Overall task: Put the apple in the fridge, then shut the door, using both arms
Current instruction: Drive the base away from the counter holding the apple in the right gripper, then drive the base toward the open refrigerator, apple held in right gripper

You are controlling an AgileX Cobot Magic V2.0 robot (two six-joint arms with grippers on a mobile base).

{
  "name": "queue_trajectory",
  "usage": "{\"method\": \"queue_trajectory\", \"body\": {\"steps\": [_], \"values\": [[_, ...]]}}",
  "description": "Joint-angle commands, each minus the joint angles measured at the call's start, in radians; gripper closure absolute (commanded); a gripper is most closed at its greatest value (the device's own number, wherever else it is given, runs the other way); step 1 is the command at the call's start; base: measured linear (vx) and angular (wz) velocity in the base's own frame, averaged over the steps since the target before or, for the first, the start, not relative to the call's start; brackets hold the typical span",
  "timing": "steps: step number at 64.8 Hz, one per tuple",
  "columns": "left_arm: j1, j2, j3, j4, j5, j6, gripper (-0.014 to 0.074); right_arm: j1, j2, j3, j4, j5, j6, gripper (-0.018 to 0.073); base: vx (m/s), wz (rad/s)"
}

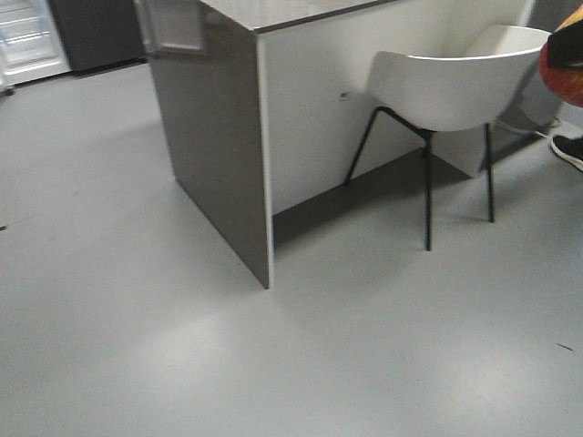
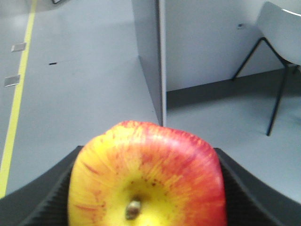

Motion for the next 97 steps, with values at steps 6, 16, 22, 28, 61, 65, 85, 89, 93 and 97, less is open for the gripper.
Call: {"method": "queue_trajectory", "body": {"steps": [6,16,22,28,61,65,85,89,93,97], "values": [[-0.004,-0.014,-0.017,0.000,-0.076,-0.009,0.0603,-0.006,-0.016,-0.027,0.029,-0.067,-0.009,0.0534,0.06,0.45],[-0.004,-0.014,-0.017,0.000,-0.076,-0.009,0.0603,-0.006,-0.016,-0.027,0.029,-0.067,-0.009,0.0534,0.07,0.48],[-0.004,-0.014,-0.017,0.000,-0.076,-0.009,0.0603,-0.006,-0.016,-0.027,0.029,-0.067,-0.009,0.0534,0.08,0.51],[-0.004,-0.014,-0.017,0.000,-0.076,-0.009,0.0603,-0.006,-0.016,-0.027,0.029,-0.067,-0.009,0.0534,0.08,0.53],[-0.004,-0.014,-0.017,0.000,-0.076,-0.009,0.0603,-0.006,-0.016,-0.027,0.029,-0.067,-0.009,0.0534,0.10,0.45],[-0.004,-0.014,-0.017,0.000,-0.076,-0.009,0.0603,-0.006,-0.016,-0.027,0.029,-0.067,-0.009,0.0534,0.11,0.36],[-0.004,-0.014,-0.017,0.000,-0.076,-0.009,0.0603,-0.006,-0.016,-0.027,0.029,-0.067,-0.009,0.0534,0.12,0.25],[-0.004,-0.014,-0.017,0.000,-0.076,-0.009,0.0603,-0.006,-0.016,-0.027,0.029,-0.067,-0.009,0.0534,0.12,0.16],[-0.004,-0.014,-0.017,0.000,-0.076,-0.009,0.0603,-0.006,-0.016,-0.027,0.029,-0.067,-0.009,0.0534,0.13,0.13],[-0.004,-0.014,-0.017,0.000,-0.076,-0.009,0.0603,-0.006,-0.016,-0.027,0.029,-0.066,-0.009,0.0534,0.13,0.12]]}}
